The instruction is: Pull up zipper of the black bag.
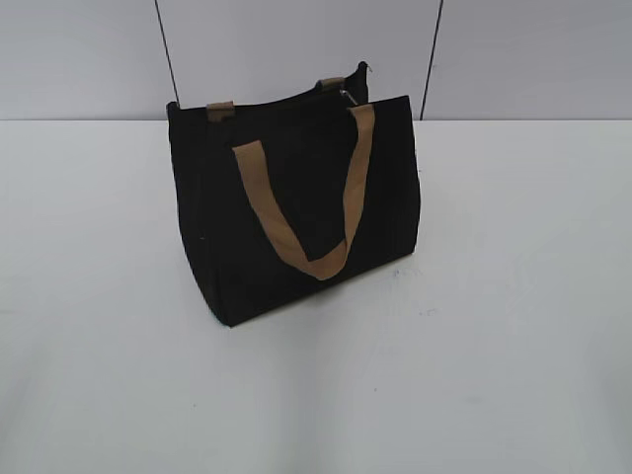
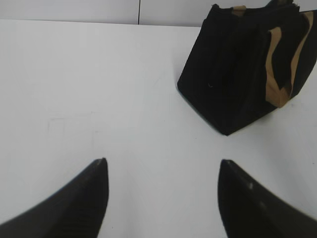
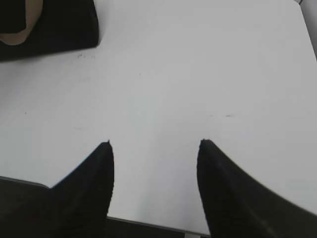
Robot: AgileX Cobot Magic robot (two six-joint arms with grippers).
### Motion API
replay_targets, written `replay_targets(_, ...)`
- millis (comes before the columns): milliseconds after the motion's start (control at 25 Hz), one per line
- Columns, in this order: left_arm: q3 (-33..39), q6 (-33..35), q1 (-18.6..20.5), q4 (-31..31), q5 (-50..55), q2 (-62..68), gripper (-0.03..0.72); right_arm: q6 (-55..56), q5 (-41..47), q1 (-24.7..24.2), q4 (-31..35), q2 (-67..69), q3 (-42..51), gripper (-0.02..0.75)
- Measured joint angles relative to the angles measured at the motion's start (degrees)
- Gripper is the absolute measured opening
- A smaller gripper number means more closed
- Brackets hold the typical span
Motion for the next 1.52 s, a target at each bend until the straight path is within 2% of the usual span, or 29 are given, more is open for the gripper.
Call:
replay_targets(280, 0.1, -6.44, 0.0, 4.55, -0.12, -0.09, 0.449, 0.0, 0.0, 0.0, -0.06, -0.08, 0.05, 0.424)
replay_targets(520, 0.1, -7.68, 0.0, 5.17, -0.16, -0.09, 0.398, 0.0, 0.0, 0.0, -0.01, -0.08, 0.05, 0.424)
replay_targets(680, 0.1, -7.75, 0.0, 5.17, -0.16, -0.09, 0.391, 0.0, 0.0, -0.44, -0.01, -0.08, 0.05, 0.424)
replay_targets(880, 0.1, -7.75, 0.0, 5.17, -0.16, -0.09, 0.391, 0.0, -0.05, -3.64, -0.01, -0.08, 0.05, 0.424)
replay_targets(1520, 0.1, -7.75, 0.0, 5.17, -0.18, -0.09, 0.389, 0.06, -0.05, -3.71, 0.04, -0.08, 0.05, 0.424)
